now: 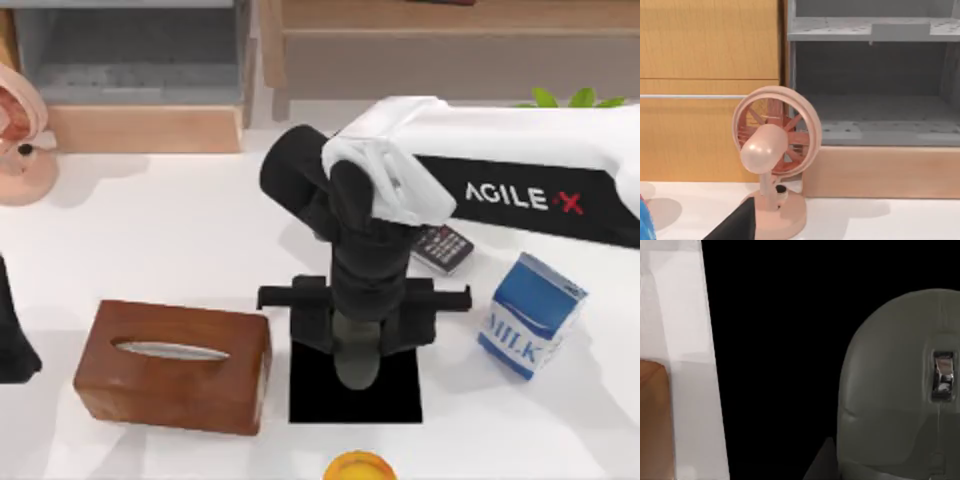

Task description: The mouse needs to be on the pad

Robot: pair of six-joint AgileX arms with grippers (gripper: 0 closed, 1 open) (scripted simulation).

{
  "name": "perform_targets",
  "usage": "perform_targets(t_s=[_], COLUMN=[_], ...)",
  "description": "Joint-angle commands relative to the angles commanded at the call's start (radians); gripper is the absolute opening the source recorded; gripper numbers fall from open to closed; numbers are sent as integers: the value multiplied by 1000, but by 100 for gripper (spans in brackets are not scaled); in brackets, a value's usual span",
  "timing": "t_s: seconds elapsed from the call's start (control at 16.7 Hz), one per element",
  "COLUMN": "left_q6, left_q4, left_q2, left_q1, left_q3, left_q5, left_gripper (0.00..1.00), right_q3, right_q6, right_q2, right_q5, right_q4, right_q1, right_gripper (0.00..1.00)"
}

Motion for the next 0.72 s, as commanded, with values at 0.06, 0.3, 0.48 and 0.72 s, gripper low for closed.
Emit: perform_targets(t_s=[0.06, 0.3, 0.48, 0.72], left_q6=[0, 0, 0, 0], left_q4=[0, 0, 0, 0], left_q2=[0, 0, 0, 0], left_q1=[0, 0, 0, 0], left_q3=[0, 0, 0, 0], left_q5=[0, 0, 0, 0], left_gripper=[100, 100, 100, 100], right_q3=[0, 0, 0, 0], right_q6=[0, 0, 0, 0], right_q2=[0, 0, 0, 0], right_q5=[0, 0, 0, 0], right_q4=[0, 0, 0, 0], right_q1=[0, 0, 0, 0], right_gripper=[0, 30, 53, 83])
